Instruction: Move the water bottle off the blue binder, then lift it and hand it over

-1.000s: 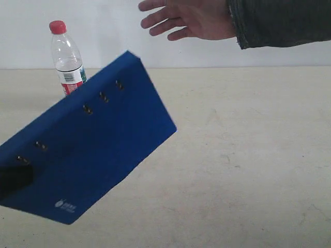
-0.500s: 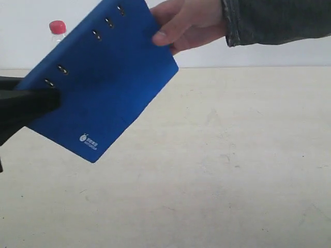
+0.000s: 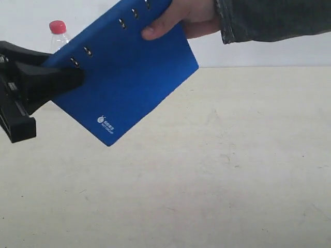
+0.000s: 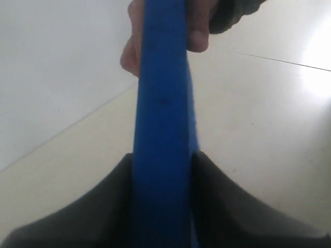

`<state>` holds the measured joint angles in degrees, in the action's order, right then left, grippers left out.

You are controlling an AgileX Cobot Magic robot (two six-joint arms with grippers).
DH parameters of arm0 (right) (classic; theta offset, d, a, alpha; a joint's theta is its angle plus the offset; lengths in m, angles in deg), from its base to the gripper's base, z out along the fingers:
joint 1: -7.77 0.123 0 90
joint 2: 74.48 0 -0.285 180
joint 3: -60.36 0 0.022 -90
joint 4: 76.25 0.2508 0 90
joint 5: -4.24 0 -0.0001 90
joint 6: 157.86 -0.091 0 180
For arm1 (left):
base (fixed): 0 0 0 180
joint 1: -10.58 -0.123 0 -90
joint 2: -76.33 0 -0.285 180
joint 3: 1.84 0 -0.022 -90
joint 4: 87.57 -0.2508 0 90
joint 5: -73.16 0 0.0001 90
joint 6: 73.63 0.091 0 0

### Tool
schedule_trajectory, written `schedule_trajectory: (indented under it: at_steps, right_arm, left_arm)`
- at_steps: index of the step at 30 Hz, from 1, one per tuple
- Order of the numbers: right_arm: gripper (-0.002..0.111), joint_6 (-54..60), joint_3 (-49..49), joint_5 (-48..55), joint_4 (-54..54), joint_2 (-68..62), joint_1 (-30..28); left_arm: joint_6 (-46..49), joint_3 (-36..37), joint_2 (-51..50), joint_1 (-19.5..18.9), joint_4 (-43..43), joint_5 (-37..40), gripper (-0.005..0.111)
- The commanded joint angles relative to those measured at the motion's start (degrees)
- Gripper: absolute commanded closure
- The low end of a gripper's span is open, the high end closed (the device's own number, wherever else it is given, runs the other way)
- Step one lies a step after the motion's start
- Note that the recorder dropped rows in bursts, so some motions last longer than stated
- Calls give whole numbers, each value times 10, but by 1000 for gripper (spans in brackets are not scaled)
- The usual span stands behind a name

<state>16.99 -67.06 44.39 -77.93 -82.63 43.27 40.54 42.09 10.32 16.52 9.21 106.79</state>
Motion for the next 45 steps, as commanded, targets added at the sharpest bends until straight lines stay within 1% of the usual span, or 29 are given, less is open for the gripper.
schedule_trajectory:
  at_steps: [1,3,6,9,10,12,14,15,16,17,19,21,22,26,29,31,32,33,34,35,36,37,38,39,40,41,42,44,45]
  right_arm:
    - [109,-2,3,-1,-9,4,-1]
    - [109,-4,3,-2,-10,4,-1]
    - [109,-11,3,-2,-17,4,-1]
    - [109,-26,3,-2,-27,4,-1]
    - [109,-31,3,-1,-32,4,-1]
    - [109,-36,3,-1,-37,4,-1]
    - [109,-39,3,-1,-40,4,-1]
    - [109,-39,3,-1,-40,4,-1]
    - [109,-39,3,-1,-40,4,-1]
    - [109,-39,3,-1,-40,4,-1]
    - [109,-41,3,-1,-40,4,-1]
    - [109,-41,3,-1,-40,4,-1]
    - [109,-41,3,-1,-40,4,-1]
    - [109,-41,3,-1,-41,4,-1]
    - [109,-41,4,-5,-41,4,-1]
    - [109,-41,12,-42,-41,4,-1]
    - [109,-41,35,-141,-42,4,-1]
    - [109,-41,53,-206,-42,4,-1]
    - [109,-38,95,-324,-45,-2,-1]
    - [109,-35,118,-366,-51,-14,-1]
    - [109,-32,161,-421,-51,-45,-1]
    - [109,-32,180,-439,-51,-66,-1]
    - [109,-32,224,-498,-46,-112,-1]
    - [109,-32,246,-543,-31,-145,-1]
    - [109,-28,246,-582,-7,-177,-1]
    - [109,10,246,-581,44,-220,-1]
    - [109,43,246,-588,67,-236,-1]
    - [109,162,246,-587,173,-287,-1]
    - [109,206,246,-592,243,-311,-1]
  left_arm:
    - [10,-9,2,0,25,-44,54]
    - [10,-10,2,0,25,-57,48]
    - [13,-18,10,0,25,-101,47]
    - [14,-37,30,0,25,-208,50]
    - [16,-45,38,0,25,-256,54]
    - [22,-60,54,0,24,-353,65]
    - [57,-78,73,0,14,-477,86]
    - [68,-83,83,0,-2,-524,95]
    - [72,-88,95,0,-21,-581,101]
    - [73,-89,110,0,-37,-625,102]
    - [76,-89,155,0,-42,-666,102]
    - [77,-89,218,0,-4,-660,102]
    - [79,-89,267,0,32,-654,102]
    - [79,-61,423,0,32,-642,102]
    - [79,-27,531,0,32,-642,102]
    - [79,2,577,0,32,-630,102]
    - [75,33,582,1,32,-619,102]
    - [69,45,582,1,32,-621,102]
    - [64,70,582,1,32,-600,102]
    - [64,85,582,1,32,-583,102]
    - [64,115,576,1,32,-542,102]
    - [64,132,573,1,32,-516,102]
    - [64,165,570,1,32,-470,102]
    - [61,187,570,1,32,-452,102]
    - [54,207,570,1,32,-451,102]
    - [43,230,570,1,32,-463,102]
    - [36,238,570,1,32,-468,102]
    - [32,244,570,1,32,-492,102]
    - [32,243,570,1,32,-507,102]
